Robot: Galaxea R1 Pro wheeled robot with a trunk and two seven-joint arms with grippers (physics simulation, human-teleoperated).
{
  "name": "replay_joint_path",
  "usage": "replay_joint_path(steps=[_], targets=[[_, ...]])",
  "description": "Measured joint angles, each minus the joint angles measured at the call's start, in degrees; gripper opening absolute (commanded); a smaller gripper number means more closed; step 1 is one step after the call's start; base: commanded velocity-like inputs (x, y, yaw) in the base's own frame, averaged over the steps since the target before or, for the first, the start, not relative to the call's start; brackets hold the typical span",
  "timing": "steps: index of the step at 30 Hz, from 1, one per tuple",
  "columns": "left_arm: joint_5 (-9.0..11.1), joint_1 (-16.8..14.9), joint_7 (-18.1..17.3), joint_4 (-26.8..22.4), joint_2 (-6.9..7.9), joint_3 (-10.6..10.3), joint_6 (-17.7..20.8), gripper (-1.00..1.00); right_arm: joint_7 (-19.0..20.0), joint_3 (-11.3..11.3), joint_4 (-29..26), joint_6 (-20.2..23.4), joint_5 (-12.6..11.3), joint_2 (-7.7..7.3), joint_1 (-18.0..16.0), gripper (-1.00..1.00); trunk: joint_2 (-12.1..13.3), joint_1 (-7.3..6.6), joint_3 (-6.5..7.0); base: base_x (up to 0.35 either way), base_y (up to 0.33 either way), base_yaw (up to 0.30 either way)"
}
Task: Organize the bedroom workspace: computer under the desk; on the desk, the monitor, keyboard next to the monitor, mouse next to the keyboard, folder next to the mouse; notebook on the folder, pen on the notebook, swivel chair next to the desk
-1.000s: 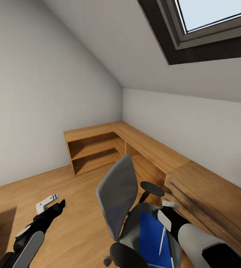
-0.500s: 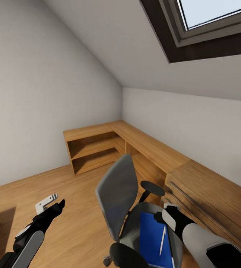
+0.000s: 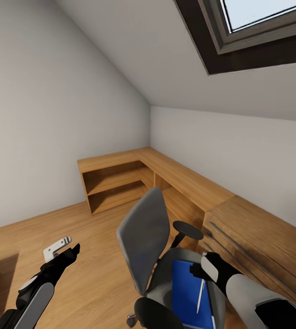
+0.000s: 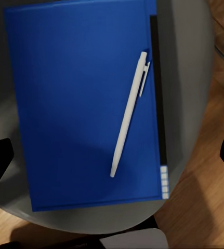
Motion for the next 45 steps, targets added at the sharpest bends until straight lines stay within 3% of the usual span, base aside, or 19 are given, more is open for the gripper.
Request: replay_joint_path(steps=[11,19,36,45], targets=[[0.0,0.0,0.0,-0.1,0.00,0.0,0.0,1.00,0.0,0.0,-0.1,0.1,-0.1,-0.31,0.0,1.00,-4.4,2.42,-1.98,0.000,0.000,0.000],[0.0,0.0,0.0,0.0,-0.03,0.0,0.0,1.00,0.7,0.0,-0.8,-0.3,-0.1,-1.67,0.0,1.00,-7.6,4.18,-3.42,0.000,0.000,0.000],[0.0,0.0,0.0,-0.2,-0.08,0.0,0.0,1.00,1.1,0.1,-3.4,-0.4,0.0,-1.85,0.0,1.00,-14.5,7.91,-6.48,0.000,0.000,0.000],[0.0,0.0,0.0,-0.2,-0.09,0.0,0.0,1.00,1.2,0.0,-3.3,-3.7,-0.1,-2.88,0.0,1.00,-18.1,9.89,-8.09,0.000,0.000,0.000]])
